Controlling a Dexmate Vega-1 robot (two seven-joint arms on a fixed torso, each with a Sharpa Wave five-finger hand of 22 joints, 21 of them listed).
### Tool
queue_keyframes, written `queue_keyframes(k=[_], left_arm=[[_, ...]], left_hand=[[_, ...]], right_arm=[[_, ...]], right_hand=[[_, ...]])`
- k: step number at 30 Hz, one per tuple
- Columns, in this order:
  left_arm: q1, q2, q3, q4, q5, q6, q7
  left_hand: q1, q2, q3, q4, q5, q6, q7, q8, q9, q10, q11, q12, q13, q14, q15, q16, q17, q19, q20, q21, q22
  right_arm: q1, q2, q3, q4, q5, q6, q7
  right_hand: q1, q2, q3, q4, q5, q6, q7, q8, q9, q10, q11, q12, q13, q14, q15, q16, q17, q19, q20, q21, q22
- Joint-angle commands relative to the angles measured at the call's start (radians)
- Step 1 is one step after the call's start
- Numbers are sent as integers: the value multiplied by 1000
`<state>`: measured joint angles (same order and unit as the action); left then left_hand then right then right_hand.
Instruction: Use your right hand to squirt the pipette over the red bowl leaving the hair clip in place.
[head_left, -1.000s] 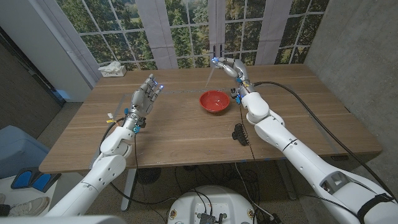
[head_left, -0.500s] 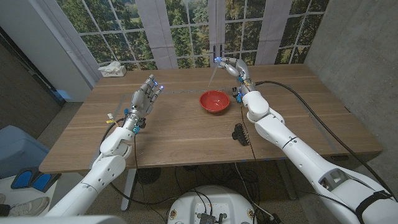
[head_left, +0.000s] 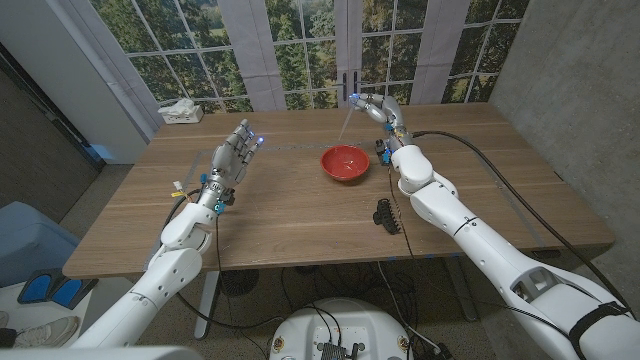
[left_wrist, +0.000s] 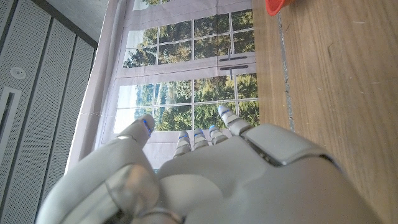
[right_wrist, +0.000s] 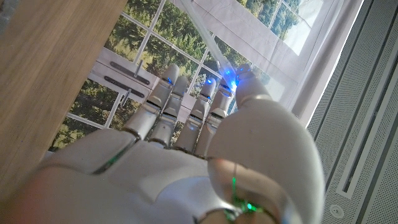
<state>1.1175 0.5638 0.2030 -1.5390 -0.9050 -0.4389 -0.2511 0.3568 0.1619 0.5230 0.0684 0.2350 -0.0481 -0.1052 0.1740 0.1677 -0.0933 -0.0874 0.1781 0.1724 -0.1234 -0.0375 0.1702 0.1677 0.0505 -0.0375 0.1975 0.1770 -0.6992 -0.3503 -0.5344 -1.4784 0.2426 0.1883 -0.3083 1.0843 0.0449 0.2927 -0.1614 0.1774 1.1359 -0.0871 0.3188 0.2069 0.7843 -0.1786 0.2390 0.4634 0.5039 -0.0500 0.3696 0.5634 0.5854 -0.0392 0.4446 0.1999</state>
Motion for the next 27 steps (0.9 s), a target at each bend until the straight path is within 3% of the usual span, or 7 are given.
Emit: queue_keyframes(k=[1,6,9,17,27], left_arm=[[-13,1,7,5,4,8,-1],[-18,3,9,4,4,13,-1],[-19,2,9,4,5,14,1],[-23,3,10,6,3,19,0],[-27,4,9,11,2,21,-3]], left_hand=[[-6,2,4,-7,6,11,-1,6,1,-9,2,8,0,-8,-45,4,0,7,-6,3,2],[-8,3,6,-9,6,11,-2,6,1,-9,1,8,0,-9,-46,4,0,8,-6,4,2],[-8,3,6,-10,5,12,-1,6,2,-9,2,8,0,-9,-46,4,0,8,-6,4,2],[-11,4,8,-14,5,12,-1,5,2,-9,3,9,0,-9,-46,4,1,8,-5,4,2],[-13,6,10,-17,5,11,1,4,2,-11,1,8,0,-11,-47,4,1,8,-6,4,2]], right_arm=[[4,1,3,17,6,4,-11],[3,6,3,24,-2,19,-25],[3,10,2,32,-11,34,-34],[2,35,6,71,-11,95,-47],[5,40,-11,79,-60,109,-66]], right_hand=[[8,4,0,0,-1,15,17,3,1,15,-7,0,3,8,-165,4,6,-2,-5,7,-1],[22,10,0,-4,4,52,26,14,-1,37,-20,6,0,13,-170,13,15,5,-19,13,-1],[36,5,7,-9,14,91,13,22,-8,65,-26,12,-3,17,-171,2,6,17,-24,21,-1],[35,-47,4,-3,59,156,-57,5,-33,136,-29,25,-9,66,-177,-18,-21,30,-54,35,-4],[51,-73,-27,3,86,194,-72,-19,-37,162,-31,31,0,50,-182,-10,-1,12,-90,38,0]])
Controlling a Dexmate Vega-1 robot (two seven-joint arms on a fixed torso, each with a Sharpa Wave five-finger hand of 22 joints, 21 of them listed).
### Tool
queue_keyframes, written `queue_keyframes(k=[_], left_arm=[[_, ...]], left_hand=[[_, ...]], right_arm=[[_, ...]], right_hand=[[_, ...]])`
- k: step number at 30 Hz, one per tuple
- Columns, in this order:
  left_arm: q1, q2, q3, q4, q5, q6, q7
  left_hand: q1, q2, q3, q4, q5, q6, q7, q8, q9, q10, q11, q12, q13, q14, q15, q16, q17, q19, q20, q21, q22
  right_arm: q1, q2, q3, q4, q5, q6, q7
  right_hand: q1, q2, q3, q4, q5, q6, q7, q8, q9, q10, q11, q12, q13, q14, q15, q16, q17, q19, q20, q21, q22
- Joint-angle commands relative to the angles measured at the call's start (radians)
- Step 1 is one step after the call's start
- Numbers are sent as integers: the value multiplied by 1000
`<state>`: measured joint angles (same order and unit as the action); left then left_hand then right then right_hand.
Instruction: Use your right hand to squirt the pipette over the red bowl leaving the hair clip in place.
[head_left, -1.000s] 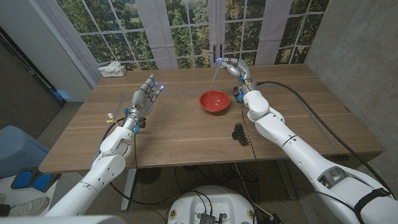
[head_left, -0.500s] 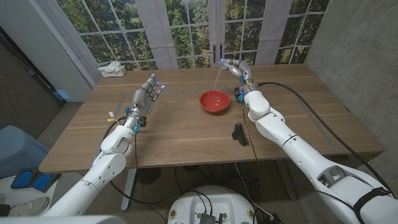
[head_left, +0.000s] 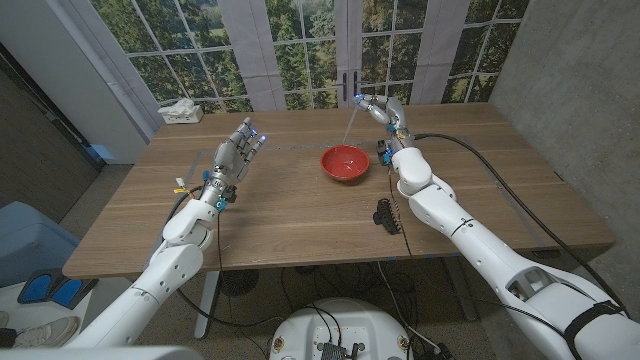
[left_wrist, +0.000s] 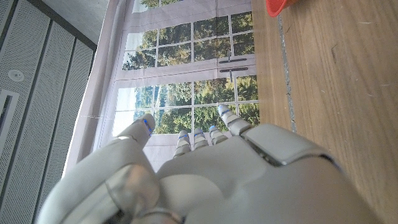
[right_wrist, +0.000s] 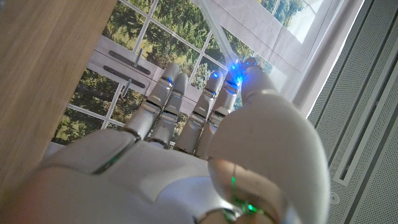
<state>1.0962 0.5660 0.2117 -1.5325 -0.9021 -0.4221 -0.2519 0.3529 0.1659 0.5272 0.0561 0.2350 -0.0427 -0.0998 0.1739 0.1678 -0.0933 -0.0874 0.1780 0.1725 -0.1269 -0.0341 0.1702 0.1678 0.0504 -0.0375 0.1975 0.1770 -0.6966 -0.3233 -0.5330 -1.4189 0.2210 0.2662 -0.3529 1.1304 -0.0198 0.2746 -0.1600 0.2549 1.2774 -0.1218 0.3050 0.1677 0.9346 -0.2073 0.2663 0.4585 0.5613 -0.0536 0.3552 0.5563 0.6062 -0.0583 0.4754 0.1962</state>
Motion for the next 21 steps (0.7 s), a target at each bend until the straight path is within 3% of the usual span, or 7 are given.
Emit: queue_keyframes(k=[1,14,21], left_arm=[[-6,1,0,7,-1,4,-3],[-15,-2,-2,23,-8,3,-14],[-23,-6,0,36,-12,5,-24]], left_hand=[[-9,2,6,-5,5,5,-4,4,2,-11,1,8,0,-8,-51,4,1,8,-6,4,2],[-12,5,10,-9,5,2,-3,3,2,-13,-1,8,0,-9,-51,4,1,8,-5,4,2],[-14,5,11,-12,5,1,-3,3,2,-14,-1,8,0,-9,-51,4,1,8,-5,4,3]], right_arm=[[2,19,-11,26,-36,38,-25],[13,35,-13,53,-38,51,-27],[17,45,-8,68,-23,61,-25]], right_hand=[[6,-8,-10,2,9,54,-38,-6,2,12,-3,4,6,-9,-178,5,7,-9,-72,8,4],[19,-6,-33,15,43,77,-30,-46,4,-10,-2,-6,16,-28,-176,-6,15,-13,-72,20,6],[15,-6,-32,21,67,73,-18,-70,3,-41,2,-25,10,-9,-172,-19,2,2,-52,33,4]])
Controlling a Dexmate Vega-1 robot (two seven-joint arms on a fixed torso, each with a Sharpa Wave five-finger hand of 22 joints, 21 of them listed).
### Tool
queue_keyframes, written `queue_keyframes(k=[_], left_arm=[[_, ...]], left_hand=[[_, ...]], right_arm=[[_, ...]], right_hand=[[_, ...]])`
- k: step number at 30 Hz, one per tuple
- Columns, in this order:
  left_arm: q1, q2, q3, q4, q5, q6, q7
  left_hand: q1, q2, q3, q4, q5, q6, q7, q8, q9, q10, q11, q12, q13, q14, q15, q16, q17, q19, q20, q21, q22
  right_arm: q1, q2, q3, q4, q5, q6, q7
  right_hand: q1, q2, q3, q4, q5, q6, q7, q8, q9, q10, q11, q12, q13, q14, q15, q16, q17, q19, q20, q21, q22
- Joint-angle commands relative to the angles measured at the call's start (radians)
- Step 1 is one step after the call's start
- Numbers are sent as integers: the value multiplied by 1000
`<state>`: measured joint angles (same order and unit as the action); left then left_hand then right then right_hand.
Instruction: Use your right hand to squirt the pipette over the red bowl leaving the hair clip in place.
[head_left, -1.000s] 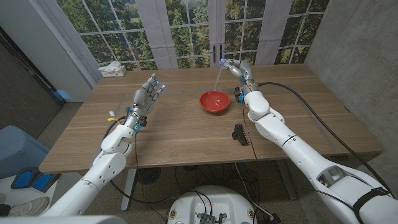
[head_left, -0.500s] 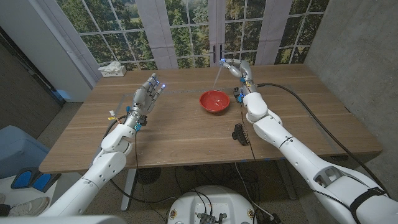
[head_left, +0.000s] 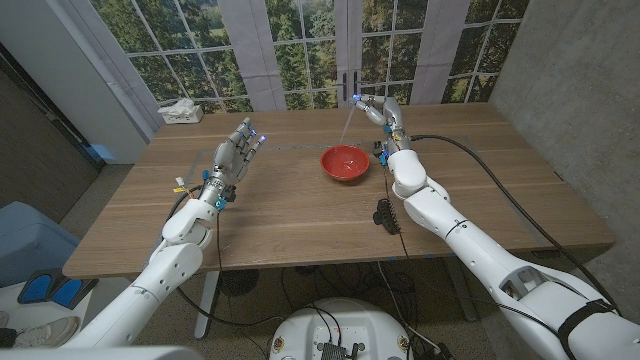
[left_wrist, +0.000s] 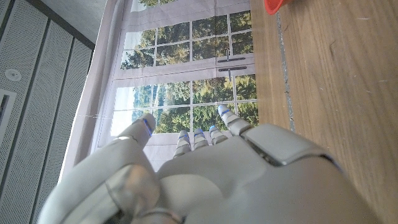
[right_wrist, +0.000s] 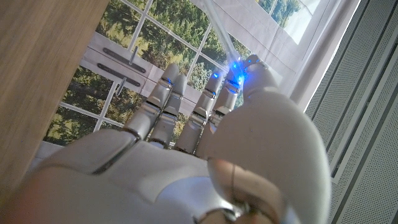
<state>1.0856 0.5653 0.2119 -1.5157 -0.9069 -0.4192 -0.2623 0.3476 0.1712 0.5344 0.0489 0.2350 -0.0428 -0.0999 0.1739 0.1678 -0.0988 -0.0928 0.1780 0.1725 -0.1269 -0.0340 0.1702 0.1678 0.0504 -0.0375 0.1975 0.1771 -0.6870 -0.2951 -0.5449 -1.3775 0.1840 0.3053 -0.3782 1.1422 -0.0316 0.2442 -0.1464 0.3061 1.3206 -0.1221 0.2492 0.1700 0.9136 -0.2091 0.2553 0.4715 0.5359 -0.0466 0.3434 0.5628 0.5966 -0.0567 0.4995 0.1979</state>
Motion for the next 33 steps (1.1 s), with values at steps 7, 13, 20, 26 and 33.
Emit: queue_keyframes(k=[7,13,20,26,33], left_arm=[[-20,-7,1,28,-9,5,-21],[-25,-9,2,35,-10,6,-25],[-31,-10,4,41,-9,7,-30],[-33,-11,5,43,-10,9,-32],[-35,-13,5,45,-10,10,-32]], left_hand=[[-12,-2,5,-8,4,0,-3,3,2,-9,7,8,0,-8,-51,5,1,8,-5,4,3],[-14,-4,5,-11,4,2,-4,4,2,-10,7,8,0,-8,-52,5,1,8,-5,4,3],[-16,-6,5,-14,3,4,-5,4,2,-10,7,9,0,-9,-52,5,1,8,-5,4,3],[-18,-8,5,-16,2,5,-6,5,2,-11,8,9,0,-9,-52,5,0,9,-5,4,3],[-20,-9,5,-20,1,6,-7,5,2,-11,9,9,0,-9,-52,5,0,9,-5,4,3]], right_arm=[[12,14,3,32,20,21,14],[14,16,4,38,23,21,13],[17,15,5,40,30,17,20],[18,12,6,39,34,13,24],[22,12,7,43,43,7,30]], right_hand=[[-4,5,4,9,33,-4,1,-40,5,-33,2,-22,0,28,-173,-21,-16,8,-33,14,1],[-10,9,5,13,34,-17,-4,-46,8,-45,5,-29,-1,27,-171,-28,-20,5,-27,15,1],[-18,12,7,15,36,-48,-9,-57,11,-57,4,-37,-5,25,-169,-37,-26,3,-23,17,0],[-32,12,5,20,37,-89,-4,-65,14,-71,4,-47,-11,20,-166,-47,-32,2,-20,19,-1],[-42,13,4,23,38,-119,-10,-70,15,-80,5,-51,-14,19,-166,-53,-35,2,-18,21,-2]])
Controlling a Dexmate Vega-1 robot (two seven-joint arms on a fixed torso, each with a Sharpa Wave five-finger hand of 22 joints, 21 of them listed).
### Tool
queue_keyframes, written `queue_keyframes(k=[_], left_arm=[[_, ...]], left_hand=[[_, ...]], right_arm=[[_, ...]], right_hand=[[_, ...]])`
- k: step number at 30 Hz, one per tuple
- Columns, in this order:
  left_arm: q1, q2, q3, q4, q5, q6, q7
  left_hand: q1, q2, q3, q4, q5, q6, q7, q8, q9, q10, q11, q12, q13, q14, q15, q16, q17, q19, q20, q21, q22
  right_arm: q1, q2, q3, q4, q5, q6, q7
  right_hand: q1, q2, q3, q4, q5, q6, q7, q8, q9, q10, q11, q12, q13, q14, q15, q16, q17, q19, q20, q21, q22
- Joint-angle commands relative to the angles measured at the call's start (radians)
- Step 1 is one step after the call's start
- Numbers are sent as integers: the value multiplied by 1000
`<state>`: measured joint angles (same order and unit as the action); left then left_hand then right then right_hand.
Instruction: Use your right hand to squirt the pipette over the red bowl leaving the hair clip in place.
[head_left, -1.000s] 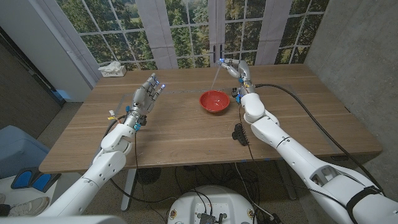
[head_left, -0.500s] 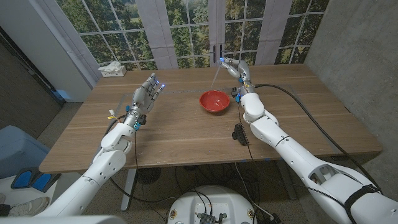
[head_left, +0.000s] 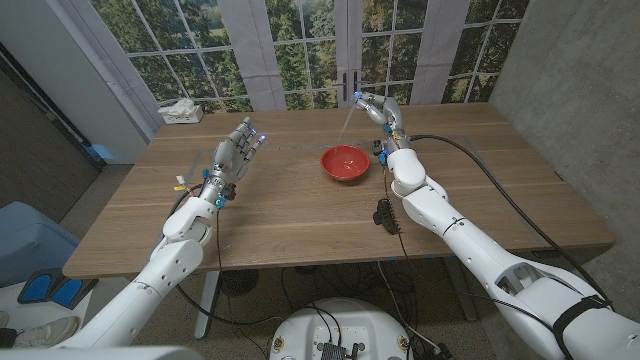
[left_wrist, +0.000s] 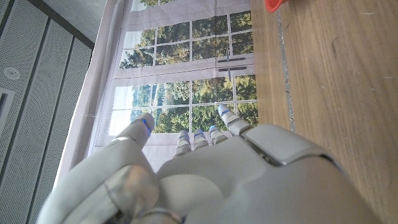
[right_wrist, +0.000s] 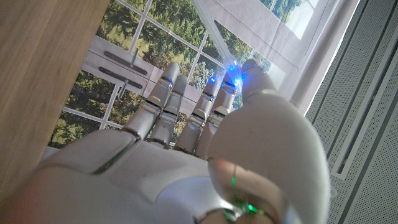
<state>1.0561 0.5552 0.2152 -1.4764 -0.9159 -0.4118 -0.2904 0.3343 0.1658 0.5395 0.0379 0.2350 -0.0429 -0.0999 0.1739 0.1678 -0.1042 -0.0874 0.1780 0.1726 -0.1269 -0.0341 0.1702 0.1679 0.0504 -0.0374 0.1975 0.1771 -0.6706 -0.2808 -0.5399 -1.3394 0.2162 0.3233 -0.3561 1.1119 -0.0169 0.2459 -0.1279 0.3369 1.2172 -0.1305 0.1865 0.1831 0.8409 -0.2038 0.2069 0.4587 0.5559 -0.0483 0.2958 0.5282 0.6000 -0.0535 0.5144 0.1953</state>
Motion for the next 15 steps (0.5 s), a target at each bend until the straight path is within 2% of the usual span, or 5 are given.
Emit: queue_keyframes(k=[1,15], left_arm=[[-6,-3,2,6,-3,3,-6],[-15,-4,3,14,-4,6,-12]], left_hand=[[-7,-3,0,-9,1,6,-6,5,2,-6,3,9,0,-9,-51,5,0,9,-4,4,3],[-10,-3,2,-13,0,6,-8,4,2,-6,3,9,0,-9,-52,5,0,8,-4,4,3]], right_arm=[[7,-2,2,7,11,-10,9],[12,1,2,15,17,-7,11]], right_hand=[[-12,-1,3,4,8,-18,-2,-7,2,-8,-1,-3,-2,0,-165,-5,-1,-2,-21,6,1],[-19,5,5,7,9,-35,-1,-5,1,-17,-1,-8,-7,4,-164,-9,-3,-2,-20,8,0]])
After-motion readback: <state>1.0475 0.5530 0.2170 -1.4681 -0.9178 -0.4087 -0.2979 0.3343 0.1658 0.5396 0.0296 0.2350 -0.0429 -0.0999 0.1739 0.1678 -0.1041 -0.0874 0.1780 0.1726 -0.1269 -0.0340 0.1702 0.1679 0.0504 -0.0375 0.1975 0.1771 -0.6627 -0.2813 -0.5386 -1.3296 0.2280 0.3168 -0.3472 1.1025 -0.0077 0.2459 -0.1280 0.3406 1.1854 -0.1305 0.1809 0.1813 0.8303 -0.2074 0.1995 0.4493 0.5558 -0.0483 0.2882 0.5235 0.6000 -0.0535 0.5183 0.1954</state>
